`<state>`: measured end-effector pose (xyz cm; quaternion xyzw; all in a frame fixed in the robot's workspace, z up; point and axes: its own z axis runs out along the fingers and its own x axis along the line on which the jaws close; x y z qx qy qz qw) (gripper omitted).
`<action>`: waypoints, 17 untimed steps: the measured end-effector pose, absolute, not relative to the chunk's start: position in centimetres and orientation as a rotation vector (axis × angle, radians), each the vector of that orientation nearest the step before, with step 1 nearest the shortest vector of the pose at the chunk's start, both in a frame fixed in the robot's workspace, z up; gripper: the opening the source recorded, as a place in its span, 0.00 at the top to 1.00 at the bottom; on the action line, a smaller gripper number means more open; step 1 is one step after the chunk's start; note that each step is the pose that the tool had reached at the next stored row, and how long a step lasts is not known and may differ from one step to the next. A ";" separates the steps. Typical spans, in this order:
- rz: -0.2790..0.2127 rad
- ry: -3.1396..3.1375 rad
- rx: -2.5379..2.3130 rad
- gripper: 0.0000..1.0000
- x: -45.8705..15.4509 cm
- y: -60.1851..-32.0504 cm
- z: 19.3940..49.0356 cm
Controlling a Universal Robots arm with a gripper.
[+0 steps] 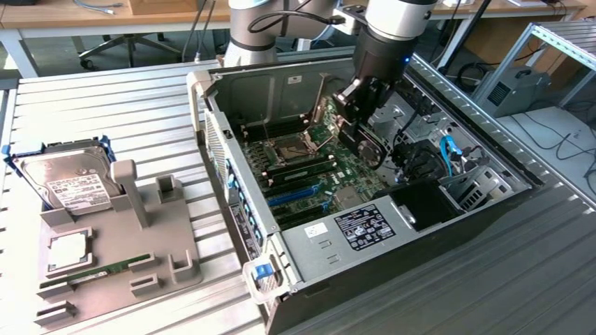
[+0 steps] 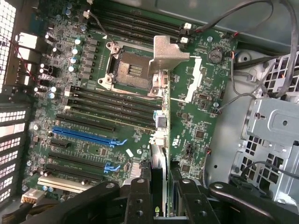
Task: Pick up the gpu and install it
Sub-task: 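Insert the gpu into the slot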
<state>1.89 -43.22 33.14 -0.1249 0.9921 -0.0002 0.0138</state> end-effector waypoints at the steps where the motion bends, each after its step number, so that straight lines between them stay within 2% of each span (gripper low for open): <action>1: 0.000 3.088 -0.399 0.74 1.9 -43.2 33.1; 17: 0.002 3.066 -0.544 0.74 1.9 -43.2 33.1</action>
